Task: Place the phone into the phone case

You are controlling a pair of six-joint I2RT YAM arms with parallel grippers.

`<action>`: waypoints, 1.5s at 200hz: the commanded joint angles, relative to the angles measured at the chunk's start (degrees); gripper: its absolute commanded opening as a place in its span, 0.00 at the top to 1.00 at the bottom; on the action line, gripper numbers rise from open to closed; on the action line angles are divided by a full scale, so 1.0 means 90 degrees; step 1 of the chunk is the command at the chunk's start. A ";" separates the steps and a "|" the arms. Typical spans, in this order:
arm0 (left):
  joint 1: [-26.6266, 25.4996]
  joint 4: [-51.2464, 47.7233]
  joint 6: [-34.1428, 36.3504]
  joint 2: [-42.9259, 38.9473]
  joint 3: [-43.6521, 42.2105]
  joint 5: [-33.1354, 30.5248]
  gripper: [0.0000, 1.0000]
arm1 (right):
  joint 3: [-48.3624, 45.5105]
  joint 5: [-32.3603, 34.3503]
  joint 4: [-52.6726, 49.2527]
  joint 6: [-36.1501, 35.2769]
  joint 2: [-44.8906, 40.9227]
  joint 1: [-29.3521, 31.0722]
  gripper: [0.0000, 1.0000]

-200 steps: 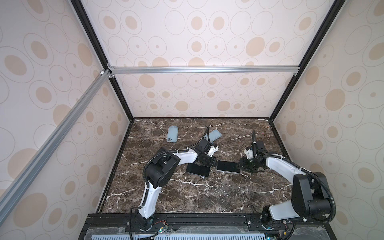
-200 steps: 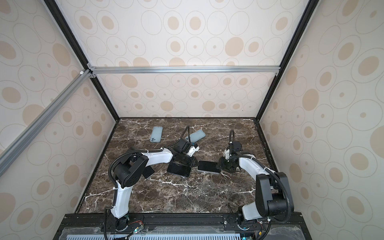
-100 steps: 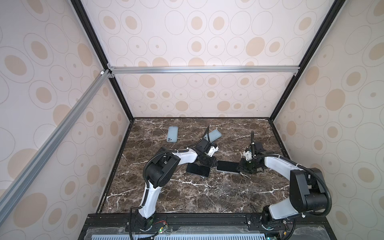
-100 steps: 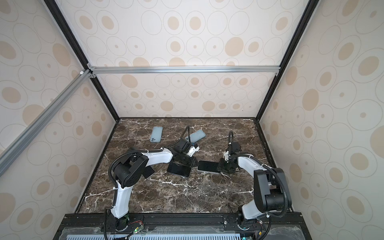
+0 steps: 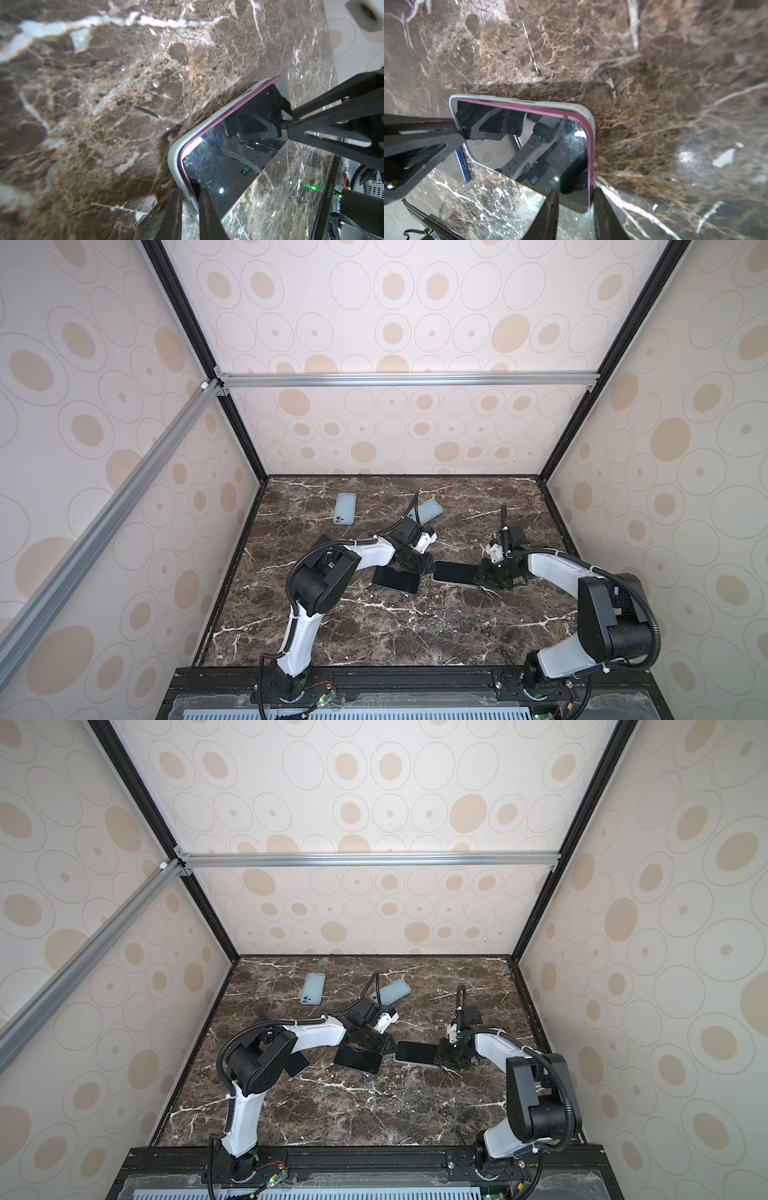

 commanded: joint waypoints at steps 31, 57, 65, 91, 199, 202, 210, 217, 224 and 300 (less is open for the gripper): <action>-0.0050 -0.0318 0.0048 0.0155 0.0005 -0.0058 0.85 | 0.0291 -0.0022 -0.0293 -0.0356 0.0208 -0.0129 0.72; -0.0054 -0.0298 0.0020 0.0166 0.0004 -0.0022 0.85 | 0.0302 -0.0104 -0.0241 -0.0394 0.0428 -0.0132 0.76; -0.0045 -0.0289 0.0002 0.0173 -0.0005 0.0008 0.85 | 0.0285 -0.0172 -0.0213 -0.0380 0.0494 -0.0131 0.76; -0.0052 -0.0272 -0.0027 0.0212 -0.0015 0.0036 0.86 | 0.0158 -0.0297 -0.0073 -0.0307 0.0589 -0.0127 0.79; -0.0062 -0.0202 -0.0160 0.0328 -0.0047 0.0154 0.86 | 0.0020 -0.0443 0.0117 -0.0141 0.0755 -0.0030 0.87; -0.0058 -0.0220 -0.0154 0.0337 -0.0040 0.0136 0.86 | 0.0016 -0.0439 0.0113 -0.0141 0.0759 -0.0021 0.87; -0.0061 -0.0273 -0.0138 0.0339 -0.0022 0.0073 0.86 | 0.0018 -0.0448 0.0103 -0.0126 0.0753 -0.0016 0.87; -0.0057 -0.0316 -0.0119 0.0331 -0.0006 -0.0008 0.86 | 0.0039 -0.0440 0.0058 -0.0126 0.0730 -0.0015 0.87; -0.0057 -0.0347 -0.0103 0.0332 0.0004 -0.0079 0.86 | 0.0054 -0.0415 0.0019 -0.0138 0.0696 -0.0024 0.85; -0.0060 -0.0448 -0.0078 0.0282 0.0043 -0.0232 0.86 | 0.0375 -0.0023 -0.0724 -0.0299 -0.0030 -0.0022 0.71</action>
